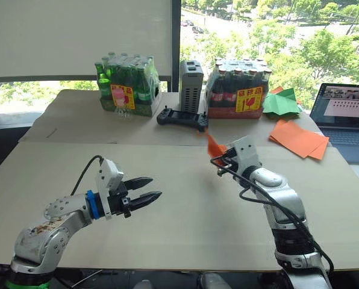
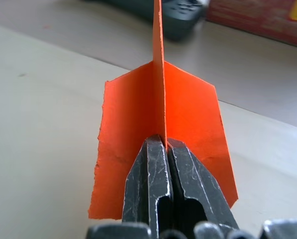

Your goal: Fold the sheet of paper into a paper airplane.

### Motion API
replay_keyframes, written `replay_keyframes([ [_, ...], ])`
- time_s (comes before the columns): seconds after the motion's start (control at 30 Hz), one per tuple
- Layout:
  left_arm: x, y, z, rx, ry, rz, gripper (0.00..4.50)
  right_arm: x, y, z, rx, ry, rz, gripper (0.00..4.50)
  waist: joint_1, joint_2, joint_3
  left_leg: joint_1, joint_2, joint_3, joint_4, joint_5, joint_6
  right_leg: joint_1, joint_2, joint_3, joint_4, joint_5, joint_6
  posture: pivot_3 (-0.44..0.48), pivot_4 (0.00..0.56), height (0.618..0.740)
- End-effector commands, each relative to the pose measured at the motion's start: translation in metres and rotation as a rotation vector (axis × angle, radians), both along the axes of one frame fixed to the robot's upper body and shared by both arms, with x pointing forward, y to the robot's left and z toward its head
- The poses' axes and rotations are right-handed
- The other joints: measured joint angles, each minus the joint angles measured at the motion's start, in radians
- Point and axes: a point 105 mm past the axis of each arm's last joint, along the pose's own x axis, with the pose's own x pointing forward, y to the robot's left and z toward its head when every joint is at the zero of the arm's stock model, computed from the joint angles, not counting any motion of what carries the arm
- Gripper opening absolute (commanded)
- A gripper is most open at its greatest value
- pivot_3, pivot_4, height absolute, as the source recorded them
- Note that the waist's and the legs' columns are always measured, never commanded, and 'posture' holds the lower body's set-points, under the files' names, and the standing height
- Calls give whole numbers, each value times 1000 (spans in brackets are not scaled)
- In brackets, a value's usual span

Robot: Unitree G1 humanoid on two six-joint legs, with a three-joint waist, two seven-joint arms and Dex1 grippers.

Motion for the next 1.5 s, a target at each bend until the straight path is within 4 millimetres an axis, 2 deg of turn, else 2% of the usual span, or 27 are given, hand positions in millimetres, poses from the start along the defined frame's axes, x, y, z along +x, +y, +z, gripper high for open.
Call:
replay_keyframes([
  [0.03, -7, -12, 24, -19, -77, -63, 2857, -9, -36, 8, 0, -22, -186, 23, 2, 0, 0, 0, 0, 0, 0, 0, 0, 0, 0, 0, 0, 0, 0, 0, 150, 733],
  [0.17, -8, -18, 38, -57, -88, -90, 2857, -16, -50, -3, 0, 15, -249, 23, -3, 0, 0, 0, -1, 1, 0, 0, 0, 0, 0, 1, 0, 0, 0, 0, 150, 733],
  [0.5, -7, -20, 31, -22, -68, -97, 2857, -18, -50, -24, -4, 84, -235, 23, -16, 1, 0, 1, -1, 1, 0, 0, 0, 1, 1, 1, 0, 0, 1, 0, 150, 733],
  [0.53, -7, -19, 30, -17, -67, -96, 2857, -18, -50, -24, 0, 84, -232, 640, -16, 1, 0, 1, -1, 1, 0, 0, 0, 1, 1, 1, 0, 0, 1, 0, 150, 733],
  [0.8, -7, -16, 25, 9, -57, -87, 2857, -16, -45, -10, 18, 29, -210, 3330, -17, 1, 0, 1, -1, 1, 0, 0, 0, 1, 1, 1, 0, 0, 1, 0, 150, 733],
  [0.9, -3, -11, 30, 6, -73, -57, 2857, -13, -37, 22, 33, -103, -155, 4385, -18, 1, 0, 1, -1, 1, 0, 0, 0, 1, 1, 1, 0, 0, 1, 0, 150, 733],
  [1.0, 3, -2, 31, 4, -80, 2, 2857, -16, -14, 51, 32, -237, -9, 4452, -21, 1, 0, 1, 0, 1, 0, 0, 0, 1, 1, 1, 0, 0, 1, 0, 150, 733],
  [1.07, 9, 13, 22, 51, -82, 85, 2857, -30, 20, 71, 58, -332, 228, 4452, -23, 1, 0, 1, 0, 1, 0, 0, 0, 1, 1, 1, 0, 0, 1, 0, 150, 733],
  [1.13, 14, 26, 19, 34, -84, 162, 2857, -46, 44, 74, 116, -346, 407, 4452, -26, 1, -1, 1, 0, 1, 0, 0, 0, 1, 1, 1, 0, 0, 1, 0, 150, 733],
  [1.3, 18, 47, 5, 57, -104, 266, 2857, -70, 65, 54, 131, -295, 585, 4452, -12, 1, -1, 1, 0, 0, 0, 0, 0, 3, 0, 0, -1, 0, 1, 0, 150, 733],
  [1.4, 16, 55, -1, 64, -98, 297, 2857, -76, 67, 31, 69, -249, 612, 4452, -2, 1, -1, 1, -1, 1, 1, 0, 0, 3, -1, 1, -2, 0, 2, 0, 150, 733],
  [1.5, 15, 58, 1, 18, -102, 302, 2857, -75, 60, 11, 49, -215, 587, 4452, 0, 1, -1, 1, -1, 1, 1, 0, 0, 3, -1, 1, -2, 0, 2, 0, 150, 733],
])
